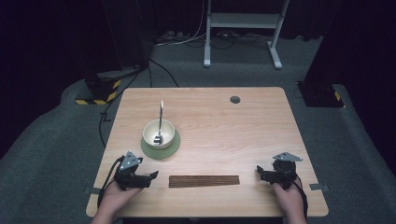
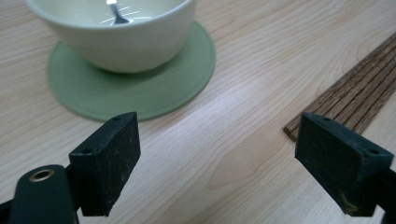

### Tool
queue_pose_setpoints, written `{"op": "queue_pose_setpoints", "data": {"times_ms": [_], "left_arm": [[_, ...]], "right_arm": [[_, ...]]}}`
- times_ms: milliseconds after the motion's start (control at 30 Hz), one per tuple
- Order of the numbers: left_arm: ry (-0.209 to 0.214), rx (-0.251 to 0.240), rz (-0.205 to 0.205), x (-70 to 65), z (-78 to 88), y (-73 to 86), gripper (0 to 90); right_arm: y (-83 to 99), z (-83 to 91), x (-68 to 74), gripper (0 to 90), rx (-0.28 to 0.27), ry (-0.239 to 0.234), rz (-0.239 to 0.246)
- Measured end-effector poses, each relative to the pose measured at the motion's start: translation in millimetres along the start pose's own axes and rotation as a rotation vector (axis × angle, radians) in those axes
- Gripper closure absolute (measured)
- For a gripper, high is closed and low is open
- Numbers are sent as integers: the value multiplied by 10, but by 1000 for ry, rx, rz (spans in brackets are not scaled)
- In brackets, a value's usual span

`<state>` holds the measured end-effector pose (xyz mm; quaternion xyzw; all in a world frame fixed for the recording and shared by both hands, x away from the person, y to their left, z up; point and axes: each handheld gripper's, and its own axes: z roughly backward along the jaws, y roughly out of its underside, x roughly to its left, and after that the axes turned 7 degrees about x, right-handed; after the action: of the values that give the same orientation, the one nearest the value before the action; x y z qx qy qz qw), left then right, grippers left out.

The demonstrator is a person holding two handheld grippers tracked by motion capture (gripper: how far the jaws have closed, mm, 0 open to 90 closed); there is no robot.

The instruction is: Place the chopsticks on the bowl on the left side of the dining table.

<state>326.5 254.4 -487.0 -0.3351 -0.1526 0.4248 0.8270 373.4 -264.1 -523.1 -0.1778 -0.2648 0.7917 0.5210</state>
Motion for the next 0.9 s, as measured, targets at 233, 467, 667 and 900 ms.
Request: {"op": "queue_pose_setpoints", "data": {"times_ms": [233,467,667,900], "left_arm": [[46,34,-44,-119,-154,-215,144],[58,3,-18,-204,-231,-280,150],[90,-1,-41,-282,-305,-296,229],[125,27,-113,-350,-397,-292,409]], "right_arm": [[1,2,8,87,4,-2,-3],[1,-3,4,88,-2,1,10],[0,1,2,87,3,-3,13],[0,0,2,88,1,-3,16]]}}
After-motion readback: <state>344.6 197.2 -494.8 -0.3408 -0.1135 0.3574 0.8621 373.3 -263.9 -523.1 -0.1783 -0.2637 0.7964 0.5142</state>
